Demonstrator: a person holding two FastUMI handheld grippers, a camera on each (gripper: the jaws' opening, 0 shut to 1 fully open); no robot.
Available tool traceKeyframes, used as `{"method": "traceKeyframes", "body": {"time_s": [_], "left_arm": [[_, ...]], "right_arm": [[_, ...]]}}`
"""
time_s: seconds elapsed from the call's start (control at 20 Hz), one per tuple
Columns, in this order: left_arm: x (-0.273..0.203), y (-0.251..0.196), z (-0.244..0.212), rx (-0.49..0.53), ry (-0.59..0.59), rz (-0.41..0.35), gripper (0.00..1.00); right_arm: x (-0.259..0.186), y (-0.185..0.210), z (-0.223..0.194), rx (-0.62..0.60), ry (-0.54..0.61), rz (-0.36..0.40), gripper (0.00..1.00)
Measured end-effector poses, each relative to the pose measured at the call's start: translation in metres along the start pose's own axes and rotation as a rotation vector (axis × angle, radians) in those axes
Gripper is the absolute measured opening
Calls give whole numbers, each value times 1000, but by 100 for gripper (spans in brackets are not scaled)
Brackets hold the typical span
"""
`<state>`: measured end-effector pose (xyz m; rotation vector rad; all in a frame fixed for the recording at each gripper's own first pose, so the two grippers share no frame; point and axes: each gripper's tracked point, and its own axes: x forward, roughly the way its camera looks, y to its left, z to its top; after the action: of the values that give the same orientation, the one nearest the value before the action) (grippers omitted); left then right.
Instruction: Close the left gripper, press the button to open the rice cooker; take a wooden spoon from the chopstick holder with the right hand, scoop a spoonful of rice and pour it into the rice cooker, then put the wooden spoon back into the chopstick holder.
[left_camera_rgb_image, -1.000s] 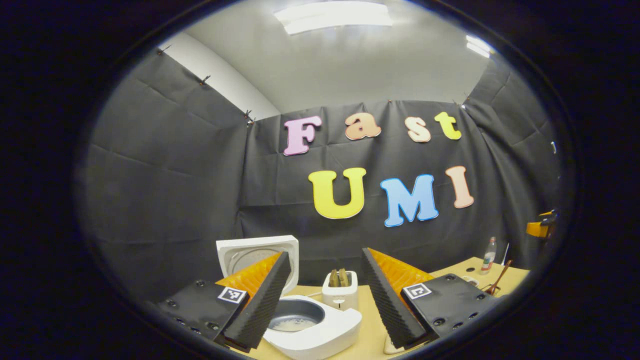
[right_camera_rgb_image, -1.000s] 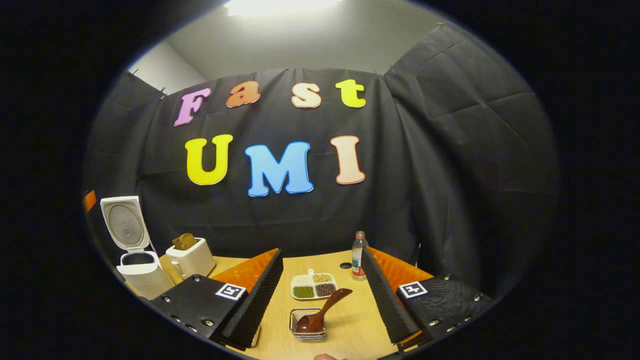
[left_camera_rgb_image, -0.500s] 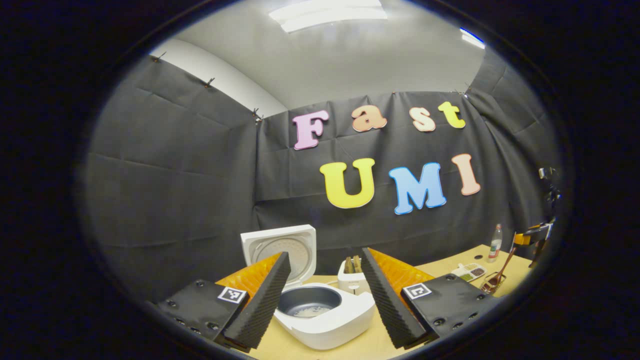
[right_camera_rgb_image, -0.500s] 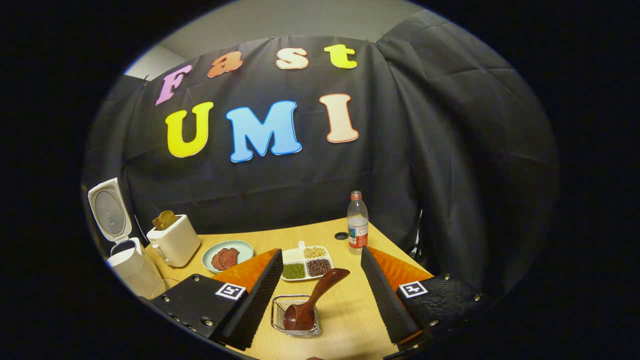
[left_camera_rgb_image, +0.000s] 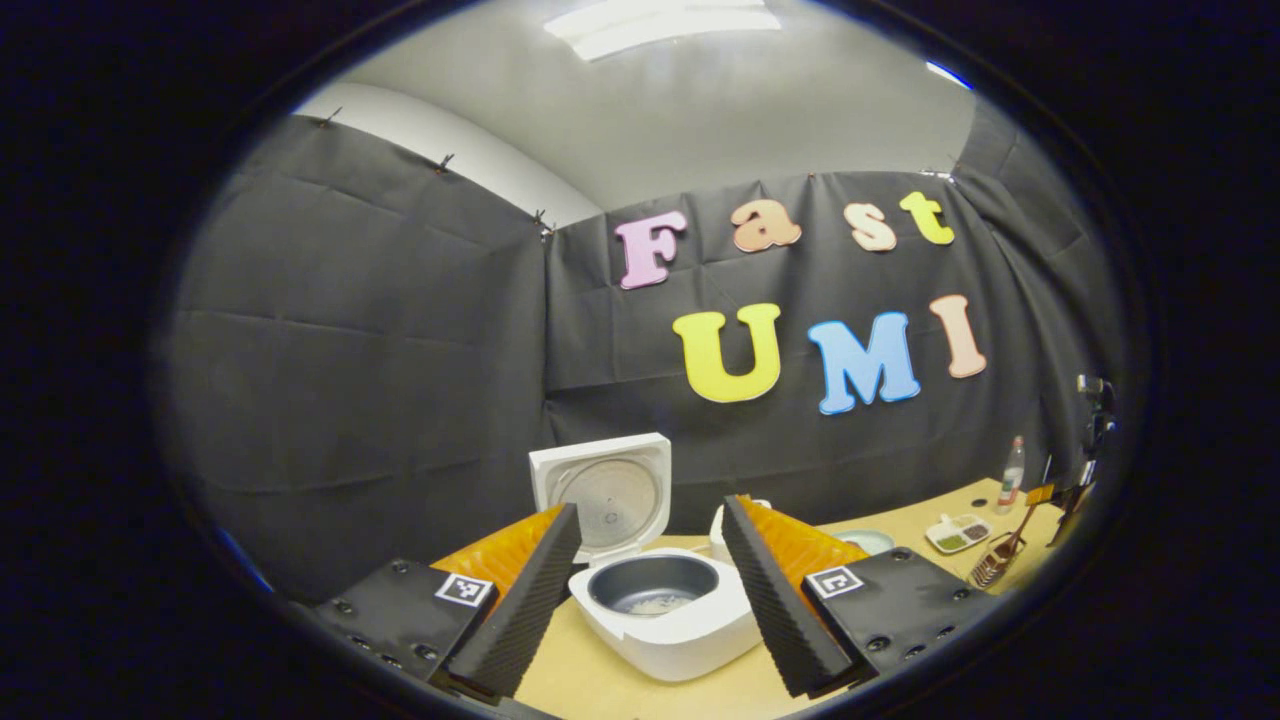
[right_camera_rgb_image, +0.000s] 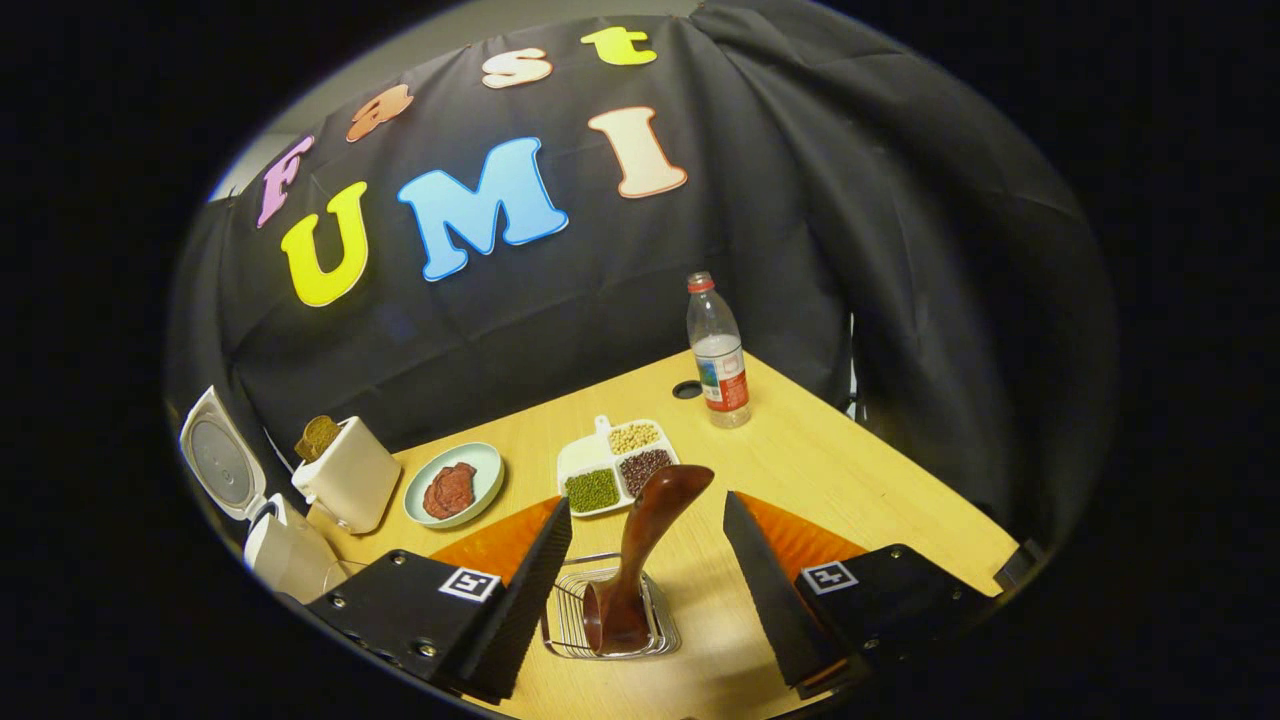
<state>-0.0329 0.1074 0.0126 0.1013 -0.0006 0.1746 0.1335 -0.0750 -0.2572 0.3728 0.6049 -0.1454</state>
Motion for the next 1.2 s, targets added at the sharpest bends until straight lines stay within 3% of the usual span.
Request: {"method": "traceKeyframes", "body": {"time_s": [0.25, 0.3, 0.35, 0.4, 0.45, 0.55, 0.65, 0.7, 0.75, 0.85, 1.2], "left_arm": [[-14, 2, -6, -11, 24, 13, 98], [-17, 1, -6, -16, 27, 12, 100], [-18, 1, -6, -17, 29, 14, 100], [-20, 1, -7, -14, 30, 15, 92], [-21, 0, -6, -9, 32, 16, 100], [-22, -1, -6, 0, 37, 15, 92], [-23, -1, -3, 0, 34, 12, 92], [-24, -4, -2, -3, 30, 8, 98], [-24, -4, -1, -7, 30, 7, 100], [-25, -4, -4, -20, 36, 1, 100], [-18, -10, -9, -44, 37, -24, 100]], "right_arm": [[13, 6, -20, 51, 79, 22, 90], [17, 6, -20, 50, 81, 18, 85], [17, 4, -21, 50, 87, 16, 75], [21, 5, -23, 55, 100, 21, 67], [23, 3, -23, 61, 112, 14, 67], [25, 5, -26, 81, 120, 23, 31], [27, 12, -31, 94, 145, 57, 33], [23, 4, -27, 79, 146, 25, 32], [38, 5, -30, 78, 134, 26, 24], [25, 17, -26, 66, 125, 51, 11], [-9, 37, 38, -132, -40, 54, 10]]}}
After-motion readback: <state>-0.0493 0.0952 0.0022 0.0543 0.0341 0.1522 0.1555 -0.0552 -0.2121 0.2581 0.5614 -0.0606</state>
